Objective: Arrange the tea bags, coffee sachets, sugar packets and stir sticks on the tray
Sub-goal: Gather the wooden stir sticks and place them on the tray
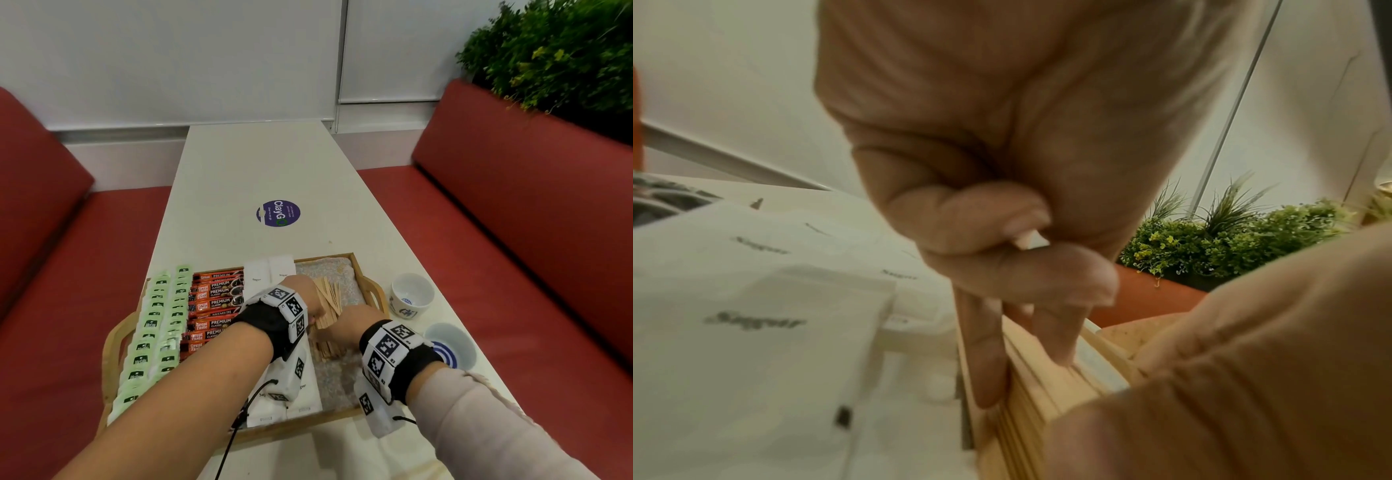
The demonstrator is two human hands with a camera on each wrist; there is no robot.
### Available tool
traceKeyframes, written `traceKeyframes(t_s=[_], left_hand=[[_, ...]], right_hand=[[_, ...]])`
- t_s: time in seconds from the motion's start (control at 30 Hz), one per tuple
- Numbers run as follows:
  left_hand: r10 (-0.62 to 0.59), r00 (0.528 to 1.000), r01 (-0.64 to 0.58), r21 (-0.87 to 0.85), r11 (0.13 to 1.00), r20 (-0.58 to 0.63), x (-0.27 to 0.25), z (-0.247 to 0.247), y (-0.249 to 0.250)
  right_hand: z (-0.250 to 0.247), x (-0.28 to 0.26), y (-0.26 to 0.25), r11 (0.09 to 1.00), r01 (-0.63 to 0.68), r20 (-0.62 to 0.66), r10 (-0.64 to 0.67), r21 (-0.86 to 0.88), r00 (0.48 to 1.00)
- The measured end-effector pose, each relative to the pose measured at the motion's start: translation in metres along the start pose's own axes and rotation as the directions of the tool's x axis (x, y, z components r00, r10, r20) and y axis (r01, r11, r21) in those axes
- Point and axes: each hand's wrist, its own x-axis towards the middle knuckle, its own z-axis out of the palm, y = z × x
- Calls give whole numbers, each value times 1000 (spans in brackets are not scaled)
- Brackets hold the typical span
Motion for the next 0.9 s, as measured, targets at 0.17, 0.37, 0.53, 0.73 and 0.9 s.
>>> traceKeyframes(t_s=[0.17, 0.37, 0.53, 0.73, 0.9], left_hand=[[51, 996, -31, 248, 968, -75, -2, -2, 3], [-21, 1000, 25, 241, 970, -19, 5, -2, 2], [-30, 999, 37, 188, 981, -35, 9, 2, -1], [-8, 996, 23, 185, 983, -84, 9, 4, -2], [23, 974, -8, 68, 998, -225, 15, -5, -7]], right_hand=[[1, 2, 3, 999, -12, -45, 14, 42, 999], [-4, 3, 3, 988, -5, -123, 25, 157, 992], [-1, 5, 3, 997, -15, -144, 25, 73, 989], [1, 9, 7, 997, -13, -203, 29, 79, 979], [3, 5, 9, 996, -3, -193, 21, 91, 981]])
